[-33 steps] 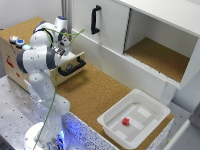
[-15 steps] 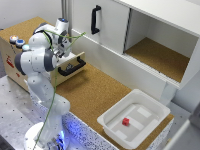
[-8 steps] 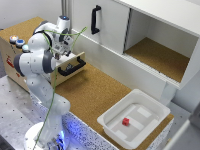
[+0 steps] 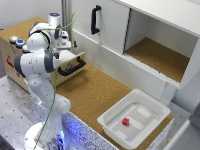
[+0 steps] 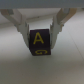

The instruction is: Take the purple block and turn it left

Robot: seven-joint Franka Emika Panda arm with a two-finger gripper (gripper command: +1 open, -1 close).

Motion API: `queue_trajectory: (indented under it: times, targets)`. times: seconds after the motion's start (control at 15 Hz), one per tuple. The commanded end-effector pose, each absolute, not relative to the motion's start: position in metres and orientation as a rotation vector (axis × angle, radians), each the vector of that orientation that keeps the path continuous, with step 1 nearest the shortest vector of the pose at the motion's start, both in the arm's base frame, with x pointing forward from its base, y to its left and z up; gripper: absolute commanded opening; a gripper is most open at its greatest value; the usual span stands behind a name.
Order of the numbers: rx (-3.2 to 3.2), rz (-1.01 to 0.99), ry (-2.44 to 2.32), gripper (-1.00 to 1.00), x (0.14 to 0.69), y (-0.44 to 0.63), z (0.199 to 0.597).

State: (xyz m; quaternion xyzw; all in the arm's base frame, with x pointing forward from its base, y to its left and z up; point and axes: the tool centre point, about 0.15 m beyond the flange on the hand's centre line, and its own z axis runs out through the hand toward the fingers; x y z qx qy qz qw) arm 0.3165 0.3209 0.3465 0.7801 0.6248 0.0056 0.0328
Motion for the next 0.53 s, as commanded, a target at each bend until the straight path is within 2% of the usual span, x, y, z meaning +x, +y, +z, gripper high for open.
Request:
queue_trajectory:
  times: [0.0,0.2,0.27,0.47]
  targets:
    - [2.103,-0.211,2.195,-1.0,0.355,0.319,0.334]
    - [2.196,-0.218,2.23,-1.0,0.385,0.314,0.338]
    - [2.241,-0.182,2.247,1.0,0.388,0.312,0.348]
    - [2.2,-0.134,2.331,1.0,0.375,0.3,0.391]
